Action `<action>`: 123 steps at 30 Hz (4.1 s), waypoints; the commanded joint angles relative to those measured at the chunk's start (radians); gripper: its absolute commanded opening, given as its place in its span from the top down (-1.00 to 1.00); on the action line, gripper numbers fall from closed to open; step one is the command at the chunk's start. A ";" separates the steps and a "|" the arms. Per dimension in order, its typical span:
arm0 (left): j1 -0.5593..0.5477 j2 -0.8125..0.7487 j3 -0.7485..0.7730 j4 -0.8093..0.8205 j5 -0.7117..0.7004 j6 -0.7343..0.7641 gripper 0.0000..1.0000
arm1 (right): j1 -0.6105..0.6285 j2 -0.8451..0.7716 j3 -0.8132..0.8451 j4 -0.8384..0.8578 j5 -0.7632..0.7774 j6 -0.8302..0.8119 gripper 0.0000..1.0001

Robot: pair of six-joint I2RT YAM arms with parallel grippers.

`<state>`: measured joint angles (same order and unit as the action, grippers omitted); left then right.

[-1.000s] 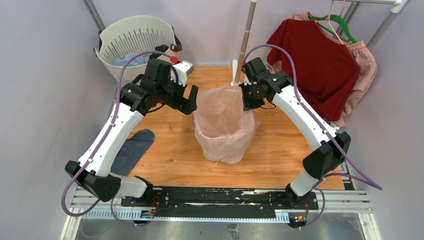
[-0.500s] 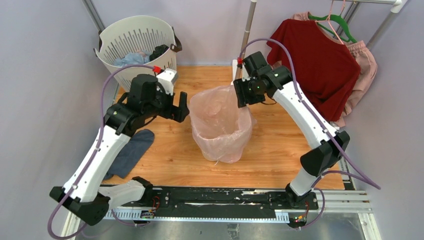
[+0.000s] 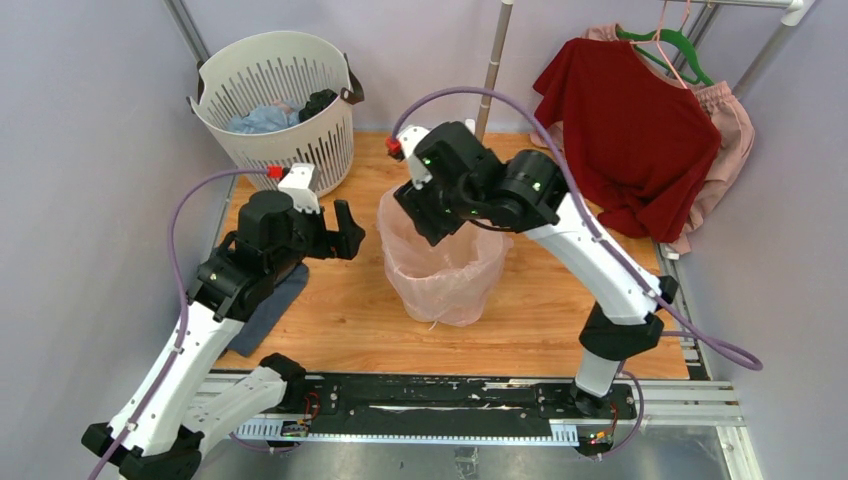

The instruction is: Put the trash bags into the trash bin

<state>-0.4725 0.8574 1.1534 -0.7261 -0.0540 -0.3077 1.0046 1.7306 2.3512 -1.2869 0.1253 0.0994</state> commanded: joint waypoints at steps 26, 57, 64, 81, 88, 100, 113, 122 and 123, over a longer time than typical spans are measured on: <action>0.006 -0.262 -0.287 0.108 -0.116 -0.289 -1.00 | 0.126 0.252 0.113 0.040 0.028 0.146 -0.14; 0.006 -0.249 -0.283 0.167 0.092 -0.301 -0.99 | 0.119 0.349 0.129 0.002 0.163 0.301 1.00; 0.006 -0.209 -0.364 0.431 0.327 -0.502 -1.00 | 0.092 0.279 0.110 0.055 0.231 0.321 1.00; -0.066 -0.042 -0.441 0.721 0.278 -0.692 -0.81 | 0.061 0.112 -0.092 0.246 0.403 0.435 1.00; -0.090 -0.001 -0.432 0.749 0.241 -0.695 -0.49 | 0.057 0.070 -0.140 0.285 0.412 0.442 1.00; -0.129 0.094 -0.435 0.798 0.168 -0.690 0.05 | 0.057 -0.002 -0.216 0.353 0.362 0.472 1.00; -0.161 0.161 -0.439 0.819 0.116 -0.673 0.28 | 0.057 -0.078 -0.288 0.420 0.335 0.489 1.00; -0.161 0.105 -0.472 0.808 0.124 -0.655 0.31 | 0.032 -0.102 -0.341 0.423 0.343 0.491 1.00; -0.161 0.085 -0.472 0.793 0.128 -0.654 0.31 | 0.027 -0.104 -0.346 0.422 0.343 0.493 1.00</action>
<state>-0.6201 1.0035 0.6991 0.0582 0.0704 -0.9806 1.0512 1.6650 2.0220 -0.9535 0.4767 0.5652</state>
